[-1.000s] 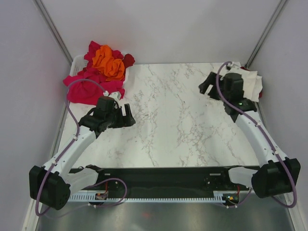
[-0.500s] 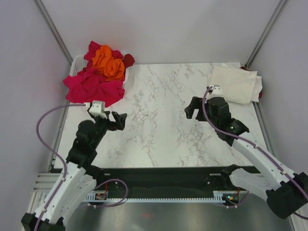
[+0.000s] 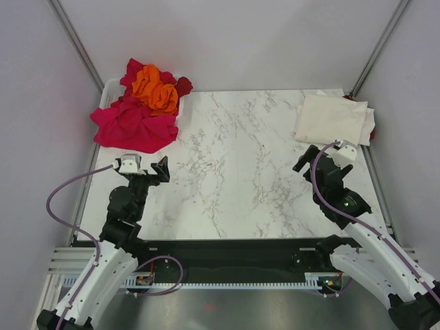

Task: Fold and stack the t-shirts
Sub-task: Reset both grippers

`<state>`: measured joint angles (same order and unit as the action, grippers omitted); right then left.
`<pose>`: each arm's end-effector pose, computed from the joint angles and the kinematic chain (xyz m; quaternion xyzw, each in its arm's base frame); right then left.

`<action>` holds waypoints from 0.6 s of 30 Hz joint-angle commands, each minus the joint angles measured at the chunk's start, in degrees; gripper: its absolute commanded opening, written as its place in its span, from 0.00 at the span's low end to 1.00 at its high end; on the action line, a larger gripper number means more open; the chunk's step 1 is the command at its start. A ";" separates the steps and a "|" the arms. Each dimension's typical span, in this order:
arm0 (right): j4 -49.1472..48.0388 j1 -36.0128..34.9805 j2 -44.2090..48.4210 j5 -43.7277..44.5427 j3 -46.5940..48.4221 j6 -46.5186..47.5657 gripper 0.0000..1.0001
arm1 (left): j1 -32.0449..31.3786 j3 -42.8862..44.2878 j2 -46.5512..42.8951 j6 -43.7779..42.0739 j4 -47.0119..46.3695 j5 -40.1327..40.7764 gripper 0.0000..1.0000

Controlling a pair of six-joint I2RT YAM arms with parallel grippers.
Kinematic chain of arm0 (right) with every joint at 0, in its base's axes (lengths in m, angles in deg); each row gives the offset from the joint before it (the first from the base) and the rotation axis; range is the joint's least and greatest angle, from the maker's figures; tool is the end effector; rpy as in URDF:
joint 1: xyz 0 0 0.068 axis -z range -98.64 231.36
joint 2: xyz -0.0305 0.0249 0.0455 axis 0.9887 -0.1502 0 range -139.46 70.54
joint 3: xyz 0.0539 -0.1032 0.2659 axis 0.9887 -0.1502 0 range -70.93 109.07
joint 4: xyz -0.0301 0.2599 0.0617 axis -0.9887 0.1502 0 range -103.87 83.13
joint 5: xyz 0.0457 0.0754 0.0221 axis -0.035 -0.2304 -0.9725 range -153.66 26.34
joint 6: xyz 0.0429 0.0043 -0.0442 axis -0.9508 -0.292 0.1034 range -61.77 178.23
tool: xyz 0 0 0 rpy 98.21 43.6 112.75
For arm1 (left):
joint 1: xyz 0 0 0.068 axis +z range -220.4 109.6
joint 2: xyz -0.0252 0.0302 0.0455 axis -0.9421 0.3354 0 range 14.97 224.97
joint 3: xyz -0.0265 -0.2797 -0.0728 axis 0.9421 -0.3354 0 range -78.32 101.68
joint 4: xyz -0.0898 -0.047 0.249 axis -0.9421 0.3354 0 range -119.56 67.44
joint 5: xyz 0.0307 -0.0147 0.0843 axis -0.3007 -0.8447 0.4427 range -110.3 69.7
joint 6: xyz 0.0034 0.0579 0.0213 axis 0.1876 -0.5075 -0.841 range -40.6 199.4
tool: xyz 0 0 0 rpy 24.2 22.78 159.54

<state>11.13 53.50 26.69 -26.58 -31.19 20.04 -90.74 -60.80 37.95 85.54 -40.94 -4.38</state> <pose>0.1637 0.0548 0.2965 0.2340 0.7995 0.0320 0.5522 0.1321 -0.0353 0.2715 -0.0201 0.6709 -0.0781 0.7372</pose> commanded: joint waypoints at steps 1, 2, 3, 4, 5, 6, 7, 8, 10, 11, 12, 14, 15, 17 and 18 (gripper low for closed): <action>-0.29 0.00 3.94 10.11 -1.33 -2.33 0.98 | 0.12 3.66 -0.13 -0.61 -4.27 -2.45 1.00; -0.82 0.00 4.39 10.64 -1.43 -1.63 0.98 | 0.12 3.58 -1.52 0.45 -4.27 -8.65 1.00; -1.78 0.00 4.83 11.43 -1.60 -0.75 0.98 | 0.21 3.49 -2.06 1.59 -4.36 -11.76 1.00; -2.05 0.08 5.18 11.44 -1.43 -0.13 0.98 | 0.21 3.23 -2.24 2.82 -5.40 -14.23 1.00; -2.31 0.00 5.18 10.65 -1.08 0.83 0.98 | 0.21 2.79 -1.89 2.57 -5.93 -17.56 1.00; -2.40 0.00 5.10 8.21 -0.47 2.76 0.98 | 0.12 2.78 -0.76 2.48 -5.85 -17.68 1.00; -2.41 0.08 4.84 6.97 0.50 3.21 0.98 | 0.21 2.87 -0.22 2.83 -5.85 -17.33 1.00; -2.41 0.00 4.57 5.56 0.77 3.48 0.98 | 0.21 3.13 0.22 3.09 -5.85 -17.76 1.00; -2.76 0.00 3.78 2.66 1.21 4.09 0.98 | 0.12 4.10 1.27 4.41 -5.85 -19.25 1.00; -2.76 0.00 3.52 1.69 1.21 4.53 0.98 | 0.12 6.89 2.23 3.02 -4.72 -25.35 1.00; -3.37 0.00 2.99 1.07 1.21 4.71 0.98 | 0.12 8.66 4.50 1.44 -3.75 -27.94 1.00; -4.33 0.00 2.38 -0.69 0.51 5.41 0.98 | 0.12 12.17 6.89 0.64 -3.13 -28.58 1.00; -4.77 0.00 1.59 -1.22 0.33 5.59 0.98 | 0.04 12.45 7.51 0.64 -3.13 -28.58 1.00; -4.78 0.00 0.53 -2.10 0.68 5.85 0.98 | 0.12 12.71 9.09 0.64 -3.13 -28.58 1.00; -4.43 0.00 -0.34 -2.19 0.86 5.94 0.98 | 0.12 12.80 9.53 0.64 -3.13 -28.58 1.00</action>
<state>8.55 53.50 27.65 -26.55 -32.19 24.34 -90.74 -50.11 46.49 87.09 -42.90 -29.54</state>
